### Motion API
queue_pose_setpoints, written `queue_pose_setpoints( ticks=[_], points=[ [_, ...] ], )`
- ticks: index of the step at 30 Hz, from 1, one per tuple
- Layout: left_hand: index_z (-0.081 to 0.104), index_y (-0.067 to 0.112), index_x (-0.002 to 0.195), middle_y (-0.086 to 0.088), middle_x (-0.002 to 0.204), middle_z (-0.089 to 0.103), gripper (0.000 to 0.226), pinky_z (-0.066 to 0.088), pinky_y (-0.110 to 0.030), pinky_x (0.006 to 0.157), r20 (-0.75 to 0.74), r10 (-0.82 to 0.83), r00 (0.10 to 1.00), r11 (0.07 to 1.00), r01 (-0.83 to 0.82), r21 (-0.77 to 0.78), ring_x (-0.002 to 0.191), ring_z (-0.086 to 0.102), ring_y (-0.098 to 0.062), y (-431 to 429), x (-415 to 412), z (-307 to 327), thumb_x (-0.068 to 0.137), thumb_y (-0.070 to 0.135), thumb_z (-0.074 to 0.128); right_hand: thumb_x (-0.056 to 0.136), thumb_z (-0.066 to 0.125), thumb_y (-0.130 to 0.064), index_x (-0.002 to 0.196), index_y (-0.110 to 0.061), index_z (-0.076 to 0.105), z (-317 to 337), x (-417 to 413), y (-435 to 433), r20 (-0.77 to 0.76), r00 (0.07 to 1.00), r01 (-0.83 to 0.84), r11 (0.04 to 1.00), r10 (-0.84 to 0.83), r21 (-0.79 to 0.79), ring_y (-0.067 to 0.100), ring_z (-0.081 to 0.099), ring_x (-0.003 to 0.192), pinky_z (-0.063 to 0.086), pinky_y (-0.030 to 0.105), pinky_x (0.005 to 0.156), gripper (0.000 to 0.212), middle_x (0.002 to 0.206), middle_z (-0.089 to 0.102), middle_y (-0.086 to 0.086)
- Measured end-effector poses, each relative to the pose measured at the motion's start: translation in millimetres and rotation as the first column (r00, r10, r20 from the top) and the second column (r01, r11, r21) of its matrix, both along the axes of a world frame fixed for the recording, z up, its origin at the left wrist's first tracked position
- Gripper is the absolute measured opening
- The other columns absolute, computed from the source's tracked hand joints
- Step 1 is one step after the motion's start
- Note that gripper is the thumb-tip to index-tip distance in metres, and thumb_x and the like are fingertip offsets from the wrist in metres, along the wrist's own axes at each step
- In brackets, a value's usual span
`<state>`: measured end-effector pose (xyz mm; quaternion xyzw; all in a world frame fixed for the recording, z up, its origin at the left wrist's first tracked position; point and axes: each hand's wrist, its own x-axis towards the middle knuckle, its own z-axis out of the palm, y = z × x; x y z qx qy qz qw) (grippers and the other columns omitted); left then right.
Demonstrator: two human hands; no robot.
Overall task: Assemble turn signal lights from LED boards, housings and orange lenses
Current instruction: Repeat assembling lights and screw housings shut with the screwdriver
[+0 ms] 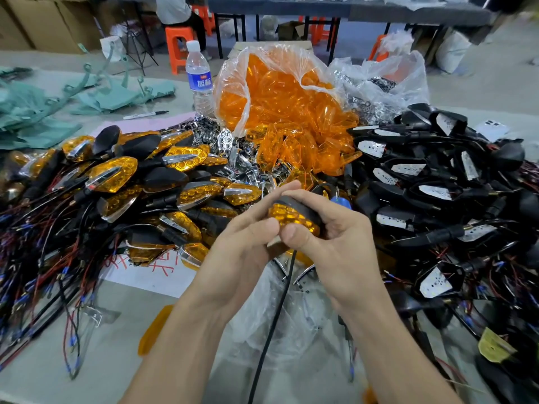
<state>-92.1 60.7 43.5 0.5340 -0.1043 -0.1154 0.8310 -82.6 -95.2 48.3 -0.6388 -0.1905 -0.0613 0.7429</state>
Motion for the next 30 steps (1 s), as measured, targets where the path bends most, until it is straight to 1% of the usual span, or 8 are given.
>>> queue_pose_setpoints(
  ticks=[4, 8, 12, 18, 22, 25, 27, 30],
  points=[
    [0.051, 0.018, 0.153, -0.011, 0.154, 0.055, 0.067, 0.042, -0.053, 0.117, 0.069, 0.025, 0.997, 1.0, -0.024, -0.005, 0.141, 0.052, -0.035, -3.1, -3.1, 2.6, 0.087, 0.032, 0.056, 0.073, 0.084, -0.027, 0.113, -0.016, 0.078, 4.2, -4.4, 0.6, -0.038, 0.999, -0.011, 0.997, 0.014, 0.073, 0.019, 0.073, 0.099, 0.056, 0.031, 0.086, 0.041, 0.104, 0.079, 0.007],
    [0.054, 0.012, 0.149, -0.01, 0.153, 0.055, 0.067, 0.041, -0.055, 0.118, 0.126, 0.093, 0.988, 0.996, -0.09, -0.029, 0.142, 0.051, -0.032, -9.9, -5.5, 12.1, 0.09, 0.042, 0.065, 0.074, 0.083, -0.019, 0.115, -0.006, 0.076, 10.3, -6.6, 2.9, -0.027, 0.999, -0.037, 0.994, 0.04, 0.101, 0.019, 0.072, 0.095, 0.056, 0.031, 0.085, 0.043, 0.102, 0.079, 0.008],
    [0.061, 0.009, 0.13, -0.02, 0.136, 0.06, 0.048, 0.043, -0.058, 0.112, 0.159, 0.128, 0.979, 0.986, -0.109, -0.122, 0.127, 0.057, -0.041, -19.6, -6.7, 14.4, 0.09, 0.034, 0.055, 0.074, 0.084, -0.012, 0.114, -0.004, 0.076, 13.9, -7.8, 4.3, -0.014, 0.999, -0.035, 0.992, 0.037, 0.123, 0.018, 0.073, 0.096, 0.056, 0.028, 0.085, 0.042, 0.103, 0.079, 0.006],
    [0.057, 0.006, 0.118, -0.018, 0.12, 0.055, 0.065, 0.045, -0.046, 0.103, 0.077, 0.18, 0.981, 0.929, -0.144, -0.341, 0.115, 0.055, -0.033, -39.9, -8.9, 17.3, 0.072, 0.047, 0.077, 0.072, 0.087, -0.008, 0.108, -0.02, 0.079, 12.7, -8.7, 13.0, 0.047, 0.998, 0.044, 0.994, -0.049, 0.096, 0.023, 0.074, 0.104, 0.056, 0.03, 0.09, 0.039, 0.106, 0.08, 0.003],
    [0.062, 0.011, 0.109, -0.013, 0.113, 0.058, 0.051, 0.041, -0.047, 0.106, 0.057, 0.174, 0.983, 0.905, -0.137, -0.402, 0.113, 0.056, -0.028, -43.6, -5.2, 18.8, 0.074, 0.045, 0.077, 0.076, 0.084, -0.005, 0.107, -0.031, 0.08, 11.9, -6.8, 16.2, 0.104, 0.992, 0.064, 0.995, -0.073, 0.083, 0.025, 0.072, 0.111, 0.055, 0.037, 0.096, 0.041, 0.106, 0.08, -0.001],
    [0.061, 0.013, 0.107, -0.01, 0.111, 0.06, 0.031, 0.044, -0.046, 0.105, 0.001, 0.14, 0.99, 0.912, -0.128, -0.39, 0.11, 0.057, -0.028, -41.5, -1.5, 15.8, 0.082, 0.031, 0.06, 0.075, 0.084, -0.004, 0.103, -0.04, 0.081, 7.8, -5.0, 18.1, 0.077, 0.991, 0.101, 0.991, -0.107, 0.088, 0.016, 0.071, 0.113, 0.054, 0.033, 0.1, 0.045, 0.106, 0.08, -0.009],
    [0.064, 0.014, 0.11, -0.01, 0.108, 0.064, 0.031, 0.052, -0.041, 0.095, -0.041, 0.095, 0.995, 0.934, -0.103, -0.341, 0.104, 0.062, -0.027, -35.7, 2.7, 12.2, 0.085, 0.031, 0.055, 0.074, 0.083, -0.005, 0.101, -0.041, 0.081, 2.8, -4.0, 18.0, -0.004, 0.992, 0.128, 0.987, -0.128, 0.101, 0.013, 0.072, 0.111, 0.054, 0.032, 0.099, 0.045, 0.107, 0.08, -0.008],
    [0.069, 0.016, 0.122, -0.015, 0.116, 0.065, 0.038, 0.048, -0.053, 0.1, -0.079, 0.093, 0.992, 0.985, -0.104, -0.14, 0.111, 0.057, -0.035, -26.1, 9.1, 6.5, 0.094, 0.036, 0.054, 0.079, 0.077, -0.009, 0.102, -0.03, 0.081, -1.3, -2.9, 17.2, -0.146, 0.985, 0.107, 0.986, -0.088, 0.13, 0.009, 0.07, 0.092, 0.055, 0.027, 0.086, 0.031, 0.098, 0.078, -0.004]
  ],
)
